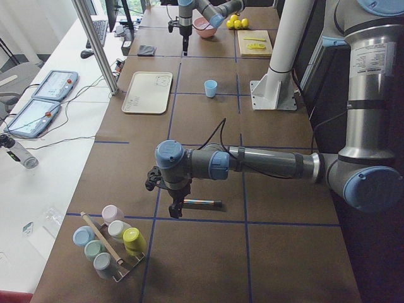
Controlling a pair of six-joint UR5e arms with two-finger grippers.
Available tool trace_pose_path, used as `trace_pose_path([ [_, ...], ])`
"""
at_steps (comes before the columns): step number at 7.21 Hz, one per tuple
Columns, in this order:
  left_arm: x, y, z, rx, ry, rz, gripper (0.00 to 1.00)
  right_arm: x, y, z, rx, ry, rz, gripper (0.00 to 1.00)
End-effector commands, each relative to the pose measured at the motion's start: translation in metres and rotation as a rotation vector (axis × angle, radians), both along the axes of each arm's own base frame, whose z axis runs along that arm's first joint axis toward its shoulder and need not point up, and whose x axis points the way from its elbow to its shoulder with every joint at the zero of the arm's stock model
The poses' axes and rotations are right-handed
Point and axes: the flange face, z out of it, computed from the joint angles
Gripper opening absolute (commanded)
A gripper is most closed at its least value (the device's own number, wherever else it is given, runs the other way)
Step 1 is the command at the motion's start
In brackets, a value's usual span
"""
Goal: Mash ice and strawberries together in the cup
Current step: 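Withdraw the right gripper back toward the pink bowl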
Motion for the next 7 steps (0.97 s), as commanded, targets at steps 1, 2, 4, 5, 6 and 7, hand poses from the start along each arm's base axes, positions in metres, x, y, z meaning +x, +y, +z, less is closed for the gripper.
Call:
trace_pose_path([
  [1, -0.004, -0.006, -0.009, 0.103, 0.008, -0.009, 1.0, 0.096, -0.022, 0.083, 0.079, 0.023, -0.128, 0.99],
  [2, -0.003, -0.009, -0.014, 0.123, 0.011, -0.009, 1.0, 0.154, -0.017, 0.131, 0.122, 0.058, -0.169, 0.99],
  [4, -0.003, -0.008, -0.014, 0.124, 0.012, -0.007, 1.0, 0.265, 0.009, 0.241, 0.166, 0.074, -0.301, 0.99],
  [5, -0.003, -0.008, -0.015, 0.125, 0.014, -0.007, 1.0, 0.305, 0.03, 0.281, 0.148, 0.071, -0.311, 0.99],
  [6, -0.003, -0.008, -0.016, 0.126, 0.015, -0.008, 1.0, 0.343, 0.051, 0.311, 0.126, 0.066, -0.291, 0.99],
  [7, -0.003, -0.009, -0.017, 0.127, 0.014, -0.008, 1.0, 0.385, 0.075, 0.34, 0.081, 0.069, -0.235, 0.99],
])
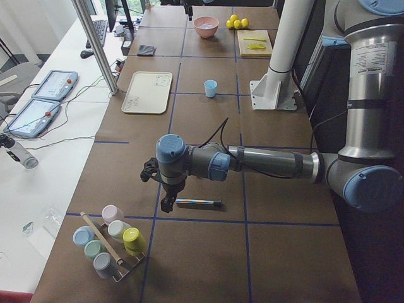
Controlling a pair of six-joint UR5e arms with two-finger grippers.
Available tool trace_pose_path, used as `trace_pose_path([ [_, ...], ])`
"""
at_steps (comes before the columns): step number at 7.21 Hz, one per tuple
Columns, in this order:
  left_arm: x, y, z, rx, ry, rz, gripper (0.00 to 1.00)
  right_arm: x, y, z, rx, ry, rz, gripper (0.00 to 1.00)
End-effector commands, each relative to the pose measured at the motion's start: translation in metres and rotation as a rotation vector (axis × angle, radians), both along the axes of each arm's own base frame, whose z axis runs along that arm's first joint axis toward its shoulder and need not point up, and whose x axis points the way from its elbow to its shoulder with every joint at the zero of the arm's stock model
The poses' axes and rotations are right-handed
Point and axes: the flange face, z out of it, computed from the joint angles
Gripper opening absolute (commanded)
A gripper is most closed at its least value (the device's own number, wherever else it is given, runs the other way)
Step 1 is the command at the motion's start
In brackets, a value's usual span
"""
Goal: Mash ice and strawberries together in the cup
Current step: 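Withdraw the right gripper back toward the pink bowl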
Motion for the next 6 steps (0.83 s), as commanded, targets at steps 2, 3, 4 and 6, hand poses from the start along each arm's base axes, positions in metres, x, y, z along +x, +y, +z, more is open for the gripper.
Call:
trace_pose_path([
  [2, 0.002, -0.013, -0.012, 0.025, 0.004, 0.004, 1.0, 0.079, 0.068, 0.06, -0.09, -0.022, 0.106, 0.99],
  [3, 0.002, -0.016, -0.013, 0.02, 0.006, 0.001, 1.0, 0.079, 0.071, 0.061, -0.087, -0.024, 0.112, 0.99],
  [4, 0.003, -0.017, -0.016, 0.03, 0.007, 0.003, 1.0, 0.079, 0.071, 0.063, -0.09, -0.023, 0.112, 0.99],
  [6, 0.05, -0.027, -0.056, -0.007, 0.03, -0.028, 1.0, 0.079, 0.071, 0.063, -0.091, -0.025, 0.112, 0.99],
])
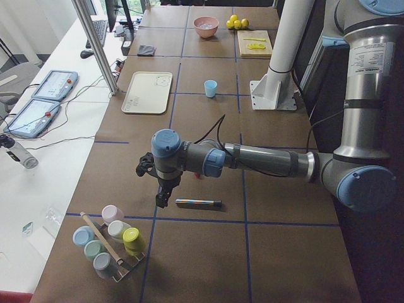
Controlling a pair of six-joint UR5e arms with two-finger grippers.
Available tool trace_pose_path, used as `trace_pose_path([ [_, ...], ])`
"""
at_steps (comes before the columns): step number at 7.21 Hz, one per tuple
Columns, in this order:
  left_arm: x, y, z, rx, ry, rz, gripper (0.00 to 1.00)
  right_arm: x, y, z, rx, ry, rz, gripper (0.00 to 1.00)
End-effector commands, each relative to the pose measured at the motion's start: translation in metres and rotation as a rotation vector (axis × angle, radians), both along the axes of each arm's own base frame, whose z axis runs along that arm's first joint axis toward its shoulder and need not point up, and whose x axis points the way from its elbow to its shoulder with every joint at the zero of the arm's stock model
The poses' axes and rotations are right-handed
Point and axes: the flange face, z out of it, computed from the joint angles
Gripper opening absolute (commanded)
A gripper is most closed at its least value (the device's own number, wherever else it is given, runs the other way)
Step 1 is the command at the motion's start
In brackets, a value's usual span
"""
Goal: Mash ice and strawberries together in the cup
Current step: 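Reach the left gripper down toward the small strawberry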
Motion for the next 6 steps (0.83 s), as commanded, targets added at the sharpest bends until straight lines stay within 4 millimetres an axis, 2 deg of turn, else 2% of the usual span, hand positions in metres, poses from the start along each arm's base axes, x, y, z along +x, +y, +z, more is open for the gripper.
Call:
trace_pose_path([
  [1, 0.071, -0.004, -0.03, -0.096, 0.02, -0.021, 1.0, 0.0, 0.0, 0.001, -0.001, -0.001, 0.001, 0.99],
  [2, 0.108, 0.001, -0.034, -0.173, 0.038, -0.068, 1.0, 0.0, 0.001, 0.001, -0.003, -0.001, 0.001, 0.99],
  [4, 0.163, 0.013, -0.022, -0.196, 0.107, -0.118, 1.0, 0.0, 0.001, 0.001, -0.003, -0.001, 0.001, 0.99],
  [6, 0.218, 0.029, -0.019, -0.198, 0.072, -0.163, 1.0, 0.0, 0.001, 0.001, -0.003, 0.0, 0.001, 0.99],
])
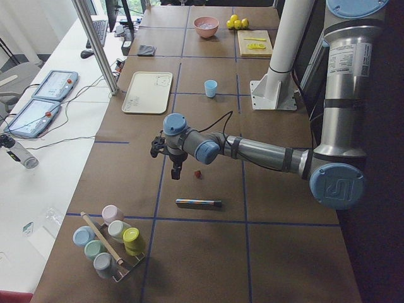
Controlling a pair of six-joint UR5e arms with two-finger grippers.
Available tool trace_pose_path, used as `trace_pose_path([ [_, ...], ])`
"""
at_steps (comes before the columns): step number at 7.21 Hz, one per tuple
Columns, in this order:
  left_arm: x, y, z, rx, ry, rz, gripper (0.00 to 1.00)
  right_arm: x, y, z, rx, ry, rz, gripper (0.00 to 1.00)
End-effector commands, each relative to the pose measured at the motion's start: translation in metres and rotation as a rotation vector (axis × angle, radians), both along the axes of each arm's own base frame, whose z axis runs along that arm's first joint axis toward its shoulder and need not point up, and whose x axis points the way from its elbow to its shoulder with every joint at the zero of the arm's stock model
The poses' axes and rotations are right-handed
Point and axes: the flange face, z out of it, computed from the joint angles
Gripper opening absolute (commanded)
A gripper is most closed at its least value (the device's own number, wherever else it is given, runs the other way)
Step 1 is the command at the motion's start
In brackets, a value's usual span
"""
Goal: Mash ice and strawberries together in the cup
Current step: 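Reach the left gripper down toward the small strawberry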
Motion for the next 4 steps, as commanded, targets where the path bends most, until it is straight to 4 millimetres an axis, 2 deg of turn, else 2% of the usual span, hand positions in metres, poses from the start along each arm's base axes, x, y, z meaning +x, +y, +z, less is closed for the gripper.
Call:
trace_pose_path([
  [1, 0.046, 0.02, 0.006, -0.02, -0.021, -0.022, 1.0, 0.0, 0.0, 0.0, 0.0, 0.001, 0.0, 0.99],
  [3, 0.062, 0.045, 0.021, -0.015, -0.016, -0.038, 1.0, 0.0, 0.0, 0.0, 0.0, 0.001, 0.0, 0.99],
  [4, 0.072, 0.051, 0.023, -0.026, -0.016, -0.033, 1.0, 0.0, 0.001, 0.002, -0.002, 0.001, -0.001, 0.99],
])
